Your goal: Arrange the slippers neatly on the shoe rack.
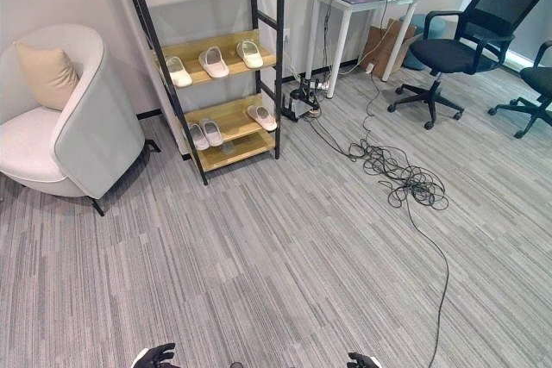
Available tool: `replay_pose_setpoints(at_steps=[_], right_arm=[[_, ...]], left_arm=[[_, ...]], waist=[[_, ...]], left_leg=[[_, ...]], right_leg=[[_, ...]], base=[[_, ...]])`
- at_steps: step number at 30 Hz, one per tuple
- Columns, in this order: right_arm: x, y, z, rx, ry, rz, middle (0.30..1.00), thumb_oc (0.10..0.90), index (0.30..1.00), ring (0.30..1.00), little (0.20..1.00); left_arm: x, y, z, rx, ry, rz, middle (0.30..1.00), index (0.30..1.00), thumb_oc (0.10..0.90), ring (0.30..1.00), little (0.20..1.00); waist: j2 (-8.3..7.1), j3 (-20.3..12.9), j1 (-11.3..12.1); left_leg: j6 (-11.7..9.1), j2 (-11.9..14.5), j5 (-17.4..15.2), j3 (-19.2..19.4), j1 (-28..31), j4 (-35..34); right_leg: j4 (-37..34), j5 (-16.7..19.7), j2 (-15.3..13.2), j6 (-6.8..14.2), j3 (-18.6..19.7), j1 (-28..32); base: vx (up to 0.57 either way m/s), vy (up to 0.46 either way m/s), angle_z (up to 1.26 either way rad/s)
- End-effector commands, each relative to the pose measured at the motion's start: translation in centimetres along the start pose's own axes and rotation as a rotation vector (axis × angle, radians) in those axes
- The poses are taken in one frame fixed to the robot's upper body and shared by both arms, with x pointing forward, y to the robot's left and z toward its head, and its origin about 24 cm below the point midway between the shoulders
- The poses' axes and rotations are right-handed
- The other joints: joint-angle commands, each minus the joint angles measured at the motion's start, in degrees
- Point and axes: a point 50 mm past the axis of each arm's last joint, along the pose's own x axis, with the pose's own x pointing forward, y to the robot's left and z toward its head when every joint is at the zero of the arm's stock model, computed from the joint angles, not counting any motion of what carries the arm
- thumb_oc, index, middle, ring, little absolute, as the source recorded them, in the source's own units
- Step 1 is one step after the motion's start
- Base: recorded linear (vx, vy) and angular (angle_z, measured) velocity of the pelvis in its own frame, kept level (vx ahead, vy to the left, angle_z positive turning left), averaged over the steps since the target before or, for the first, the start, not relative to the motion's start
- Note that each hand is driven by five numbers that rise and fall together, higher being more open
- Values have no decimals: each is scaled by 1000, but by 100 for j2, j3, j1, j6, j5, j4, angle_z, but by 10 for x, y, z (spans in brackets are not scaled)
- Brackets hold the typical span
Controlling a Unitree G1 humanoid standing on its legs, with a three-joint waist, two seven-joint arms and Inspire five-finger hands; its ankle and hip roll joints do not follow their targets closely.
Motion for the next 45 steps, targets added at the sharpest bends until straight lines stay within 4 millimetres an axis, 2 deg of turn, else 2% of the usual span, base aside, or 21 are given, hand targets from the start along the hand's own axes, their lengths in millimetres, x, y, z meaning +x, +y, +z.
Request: replay_pose_setpoints(at_steps=[1, 10, 21, 25, 28, 31, 32, 34, 36, 37, 38, 39, 42, 43, 45], right_arm=[[3, -12, 15, -33, -36, -47, 900, 800, 900, 900, 900], [3, -10, 13, -27, -25, -30, 900, 800, 900, 900, 900], [3, -12, 15, -2, -33, -31, 900, 800, 900, 900, 900], [3, -16, 19, 26, -51, -46, 900, 800, 900, 900, 900], [3, -17, 19, 37, -52, -46, 900, 800, 900, 900, 900], [3, -19, 20, 46, -56, -51, 900, 800, 900, 900, 900], [3, -21, 23, 62, -67, -59, 900, 800, 900, 900, 900], [3, -23, 25, 73, -73, -65, 900, 800, 900, 900, 900], [3, -24, 26, 77, -76, -69, 900, 800, 900, 900, 900], [3, -26, 28, 78, -83, -74, 900, 800, 900, 900, 900], [3, -27, 30, 73, -94, -75, 900, 800, 900, 900, 900], [3, -27, 34, 73, -106, -76, 900, 800, 900, 900, 900], [3, -25, 37, 76, -122, -71, 900, 800, 900, 900, 900], [3, -22, 41, 65, -138, -58, 900, 800, 900, 900, 900], [3, -20, 39, 60, -133, -50, 900, 800, 900, 900, 900]], left_arm=[[6, 4, 18, 35, -27, 21, 900, 900, 800, 900, 900], [5, -2, 16, 12, -11, -10, 900, 900, 800, 900, 900], [6, -7, 22, 3, -28, -39, 900, 900, 800, 900, 900], [7, -7, 35, -9, -68, -47, 900, 900, 800, 900, 900], [7, -8, 37, -14, -73, -55, 900, 900, 800, 900, 900], [7, -8, 39, -11, -77, -56, 900, 900, 800, 900, 900], [8, -8, 41, -17, -83, -54, 900, 900, 800, 900, 900], [8, -9, 43, -20, -91, -55, 900, 900, 800, 900, 900], [8, -9, 44, -21, -96, -56, 900, 900, 800, 900, 900], [7, -9, 44, -17, -95, -58, 900, 900, 800, 900, 900], [7, -9, 42, -16, -92, -58, 900, 900, 800, 900, 900], [7, -8, 40, -16, -87, -55, 900, 900, 800, 900, 900], [7, -5, 39, -21, -93, -50, 900, 900, 800, 900, 900], [6, -2, 36, -41, -90, -42, 900, 900, 800, 900, 900], [6, -1, 33, -43, -84, -38, 900, 900, 800, 900, 900]], waist=[[-48, -30, 118], [-36, -14, 85], [5, 104, 4], [-94, 309, -20], [-140, 371, -27], [-173, 439, -14], [-218, 511, 5], [-221, 535, 15], [-223, 546, 30], [-239, 516, 88], [-265, 490, 142], [-246, 457, 217], [-255, 438, 338], [-262, 380, 484], [-303, 370, 514]], left_leg=[[-361, 273, -558, 19, 210, -25], [-384, 304, -532, 4, 200, -25], [-438, 432, -486, -46, 184, 10], [-590, 559, -635, -5, -294, 922], [-641, 613, -712, 23, -459, 1361], [-659, 635, -616, -28, -686, 1817], [-670, 680, -336, -89, -993, 2342], [-636, 683, -208, -147, -1232, 2569], [-593, 610, -251, -138, -1360, 2555], [-490, 370, -474, -98, -1538, 2296], [-440, 230, -513, -41, -1654, 2118], [-429, 153, -357, 92, -1827, 1764], [-438, 140, -37, 311, -2100, 1481], [-395, 136, 17, 312, -2171, 1290], [-343, 116, 30, 289, -2138, 1303]], right_leg=[[37, -485, -181, 426, 17, 162], [37, -509, -144, 379, 11, 158], [297, -660, -24, 234, 19, 29], [397, -713, 36, 82, 47, -101], [364, -732, 71, 19, 66, -57], [321, -727, 95, -20, 66, 5], [286, -742, 112, -81, 91, 90], [257, -782, 137, -112, 84, 127], [248, -817, 131, -109, 95, 143], [205, -887, 135, -83, 145, 193], [172, -943, 134, -51, 182, 251], [150, -1025, 192, -18, 269, 352], [125, -1139, 250, 16, 415, 522], [188, -1248, 336, 6, 608, 631], [242, -1311, 325, 5, 666, 681]], base=[[0, 0, 0], [6, -21, 0], [9, -59, 1], [-20, -110, 6], [17, -117, 19], [42, -96, 10], [90, -91, 8], [125, -80, 3], [133, -18, -16], [225, 13, -9], [383, 48, -6], [338, 71, 1], [257, 63, -2], [306, 82, -23], [241, 88, -67]])
